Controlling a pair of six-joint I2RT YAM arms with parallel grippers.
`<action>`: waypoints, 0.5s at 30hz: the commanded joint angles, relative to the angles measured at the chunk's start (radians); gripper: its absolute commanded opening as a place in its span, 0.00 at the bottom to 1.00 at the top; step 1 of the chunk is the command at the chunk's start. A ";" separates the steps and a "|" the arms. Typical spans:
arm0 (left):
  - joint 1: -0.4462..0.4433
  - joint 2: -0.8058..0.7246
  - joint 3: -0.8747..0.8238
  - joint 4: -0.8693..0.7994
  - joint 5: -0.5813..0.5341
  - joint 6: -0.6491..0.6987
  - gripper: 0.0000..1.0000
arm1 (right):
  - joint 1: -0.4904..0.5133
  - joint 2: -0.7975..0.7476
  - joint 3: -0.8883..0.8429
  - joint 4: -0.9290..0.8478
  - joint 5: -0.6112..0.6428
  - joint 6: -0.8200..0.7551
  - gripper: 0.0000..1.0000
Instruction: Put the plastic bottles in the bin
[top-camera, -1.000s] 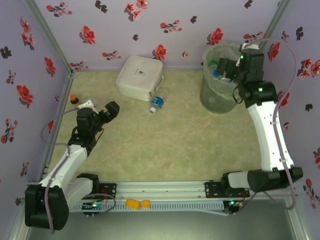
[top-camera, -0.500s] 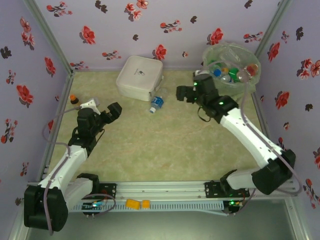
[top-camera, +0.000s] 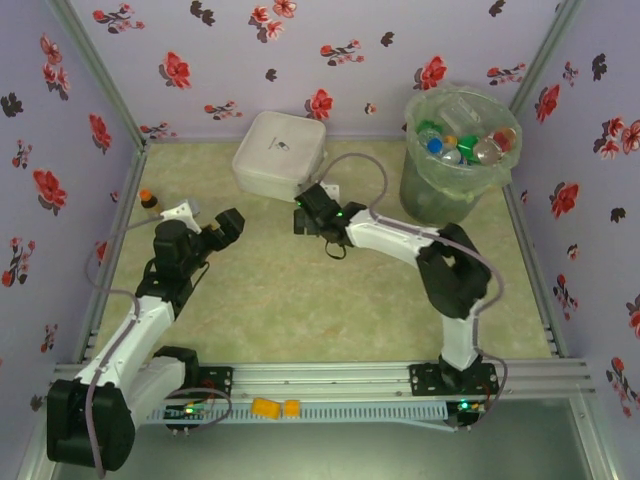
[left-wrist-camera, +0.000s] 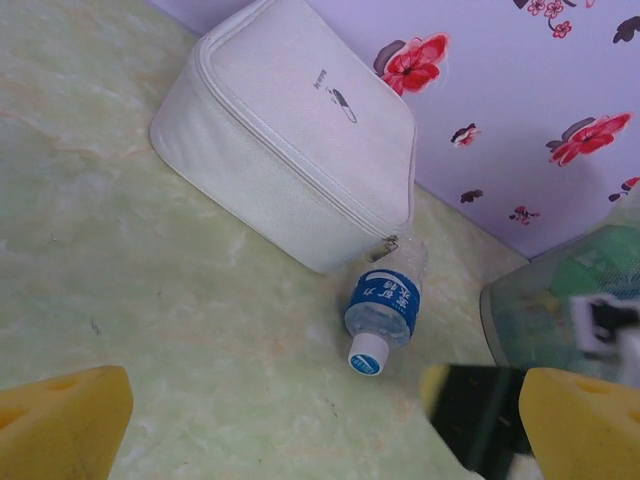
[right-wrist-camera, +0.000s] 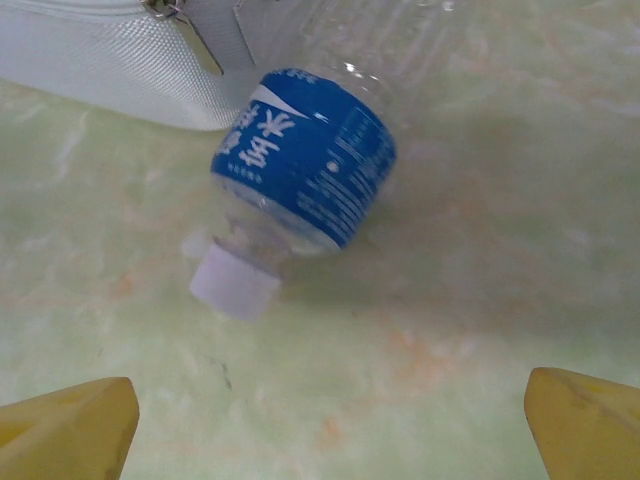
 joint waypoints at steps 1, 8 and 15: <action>-0.007 -0.039 -0.012 -0.024 0.018 0.041 1.00 | 0.005 0.082 0.105 0.028 0.061 0.027 1.00; -0.008 -0.074 -0.043 -0.061 0.021 0.042 1.00 | 0.001 0.233 0.268 -0.009 0.176 -0.003 1.00; -0.009 -0.067 -0.037 -0.075 0.018 0.050 1.00 | -0.037 0.316 0.327 0.024 0.180 0.055 0.99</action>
